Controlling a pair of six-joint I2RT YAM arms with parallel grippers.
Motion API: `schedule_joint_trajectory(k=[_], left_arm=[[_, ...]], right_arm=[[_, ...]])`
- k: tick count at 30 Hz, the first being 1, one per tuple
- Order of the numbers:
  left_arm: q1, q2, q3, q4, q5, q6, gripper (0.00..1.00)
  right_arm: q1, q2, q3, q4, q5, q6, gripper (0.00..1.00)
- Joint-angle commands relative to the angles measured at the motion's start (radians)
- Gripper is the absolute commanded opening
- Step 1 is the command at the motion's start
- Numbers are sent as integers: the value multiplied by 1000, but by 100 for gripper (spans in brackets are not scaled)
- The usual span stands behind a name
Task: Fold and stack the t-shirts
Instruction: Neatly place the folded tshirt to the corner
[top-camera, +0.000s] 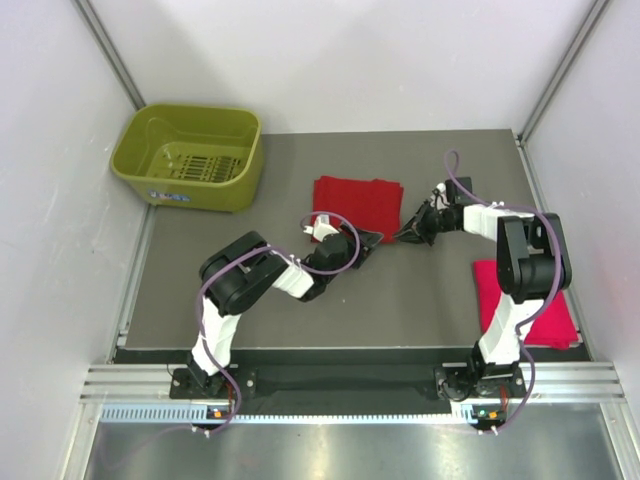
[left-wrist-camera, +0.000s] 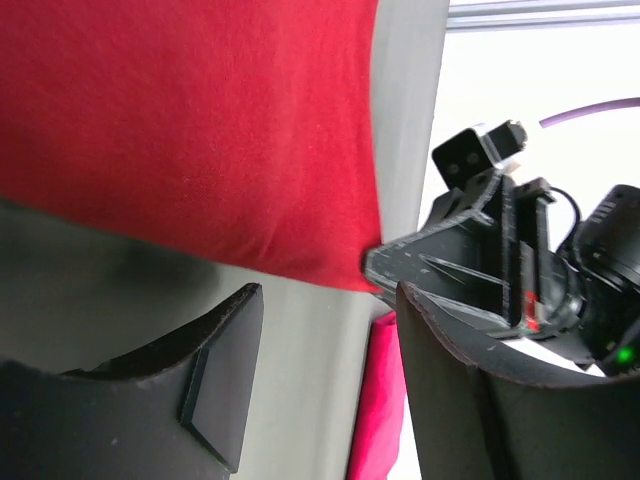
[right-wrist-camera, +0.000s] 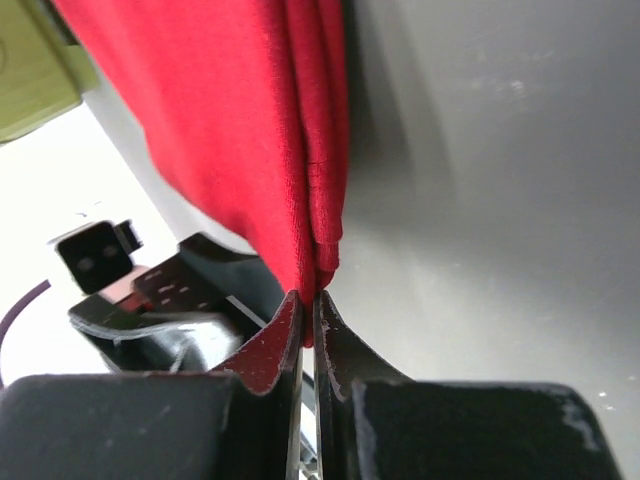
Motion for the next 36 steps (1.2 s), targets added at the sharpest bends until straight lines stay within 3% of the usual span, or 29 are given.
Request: schedule_joint_trajectory(k=[1, 15, 19, 22, 23, 28, 29, 32, 36], left_arm=[[-16, 48, 48, 72, -3, -36, 60], [-28, 128, 78, 128, -36, -141, 57], [-19, 141, 74, 147, -33, -157, 47], [-7, 147, 75, 165, -17, -150, 29], [-3, 148, 81, 168, -1, -145, 18], [4, 136, 75, 198, 53, -164, 1], [6, 128, 77, 178, 82, -165, 0], [16, 99, 68, 170, 113, -174, 0], [26, 47, 43, 161, 150, -199, 0]], right_arm=[[6, -62, -11, -3, -37, 17, 0], [9, -97, -85, 43, -73, 48, 2], [13, -107, -93, 38, -74, 42, 4], [16, -111, -100, 26, -76, 22, 7], [16, -111, -103, 28, -79, 19, 13], [1, -105, -64, 2, -79, -76, 44], [-8, -96, -41, -8, -77, -98, 53], [-26, -67, -4, -35, -80, -172, 65], [-53, -36, -8, 57, -89, -163, 72]])
